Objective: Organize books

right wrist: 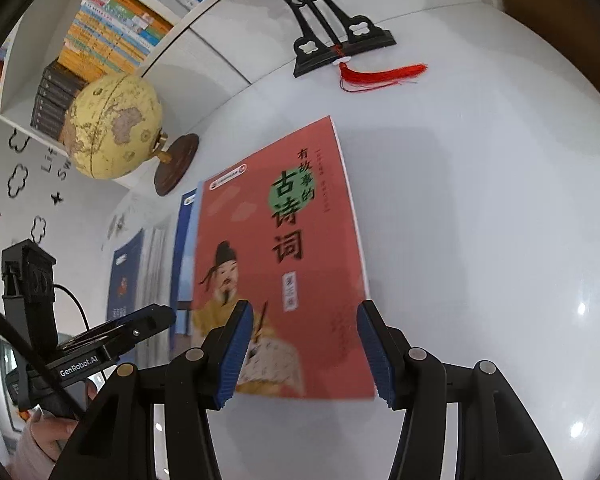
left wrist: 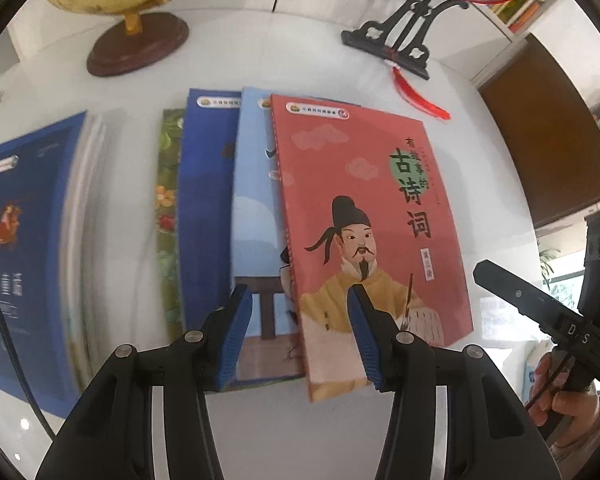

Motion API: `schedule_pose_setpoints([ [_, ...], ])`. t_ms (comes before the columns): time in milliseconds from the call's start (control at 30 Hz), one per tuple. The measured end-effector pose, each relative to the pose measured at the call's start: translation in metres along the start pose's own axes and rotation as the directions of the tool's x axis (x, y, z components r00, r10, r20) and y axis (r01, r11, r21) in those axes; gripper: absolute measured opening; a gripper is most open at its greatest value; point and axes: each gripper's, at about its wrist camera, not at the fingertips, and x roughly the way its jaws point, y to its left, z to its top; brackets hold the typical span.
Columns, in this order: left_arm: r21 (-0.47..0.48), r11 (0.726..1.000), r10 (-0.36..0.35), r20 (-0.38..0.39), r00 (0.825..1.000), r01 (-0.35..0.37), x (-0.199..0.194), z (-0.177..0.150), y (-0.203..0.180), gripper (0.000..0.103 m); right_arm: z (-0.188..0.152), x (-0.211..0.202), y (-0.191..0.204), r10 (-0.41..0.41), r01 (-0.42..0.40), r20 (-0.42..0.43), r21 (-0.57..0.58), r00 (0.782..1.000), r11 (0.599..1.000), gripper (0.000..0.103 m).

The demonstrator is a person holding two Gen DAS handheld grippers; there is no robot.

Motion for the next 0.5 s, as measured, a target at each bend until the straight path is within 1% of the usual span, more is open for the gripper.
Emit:
schedule_pose_setpoints([
  [67,-0.016,1.0,-0.015,-0.005,1.0,0.015,0.006,0.001,-0.001,0.047,0.007,0.007,-0.002,-0.013,0.012,-0.006,-0.038,1.0,0.999,0.052],
  [133,-0.021,1.0,-0.008,-0.016,1.0,0.008,0.012,0.003,-0.003,0.047,0.012,0.014,-0.002,-0.016,0.014,-0.023,-0.069,1.0,0.998,0.052],
  [167,-0.019,1.0,-0.01,0.004,1.0,0.01,0.012,0.003,-0.004,0.047,0.015,0.018,-0.003,-0.016,0.013,-0.035,-0.084,0.999,0.996,0.052],
  [233,-0.027,1.0,-0.014,0.009,1.0,0.014,0.014,0.006,-0.004,0.047,0.017,0.023,-0.004,-0.008,0.004,-0.048,-0.099,0.999,0.995,0.052],
  [267,-0.031,0.999,-0.022,0.012,1.0,0.023,0.014,0.007,-0.004,0.054,0.018,0.025,-0.004,0.003,-0.009,-0.05,-0.104,0.999,0.994,0.052],
  [300,-0.038,0.998,-0.049,0.013,0.999,0.05,0.014,0.007,-0.003,0.059,0.018,0.027,-0.004,0.007,-0.012,-0.051,-0.109,0.999,0.994,0.052],
  [333,-0.046,0.994,-0.1,0.014,0.995,0.101,0.016,0.008,-0.003,0.076,0.018,0.029,-0.004,0.006,-0.011,-0.052,-0.112,0.999,0.994,0.052],
  [367,-0.045,0.991,-0.125,0.013,0.992,0.126,0.017,0.008,-0.004,0.084,0.018,0.031,-0.005,0.01,-0.016,-0.057,-0.115,0.998,0.993,0.052],
  [400,-0.041,0.991,-0.125,0.011,0.992,0.125,0.018,0.009,-0.006,0.087,0.019,0.033,-0.006,0.01,-0.018,-0.063,-0.114,0.998,0.993,0.052],
  [467,-0.013,0.993,-0.115,-0.006,0.993,0.115,0.022,0.01,-0.014,0.099,0.019,0.038,-0.01,0.022,-0.029,-0.078,-0.099,0.997,0.995,0.053],
  [500,0.005,0.993,-0.117,-0.013,0.993,0.117,0.025,0.011,-0.018,0.102,0.019,0.04,-0.013,0.031,-0.039,-0.089,-0.084,0.996,0.996,0.053],
])
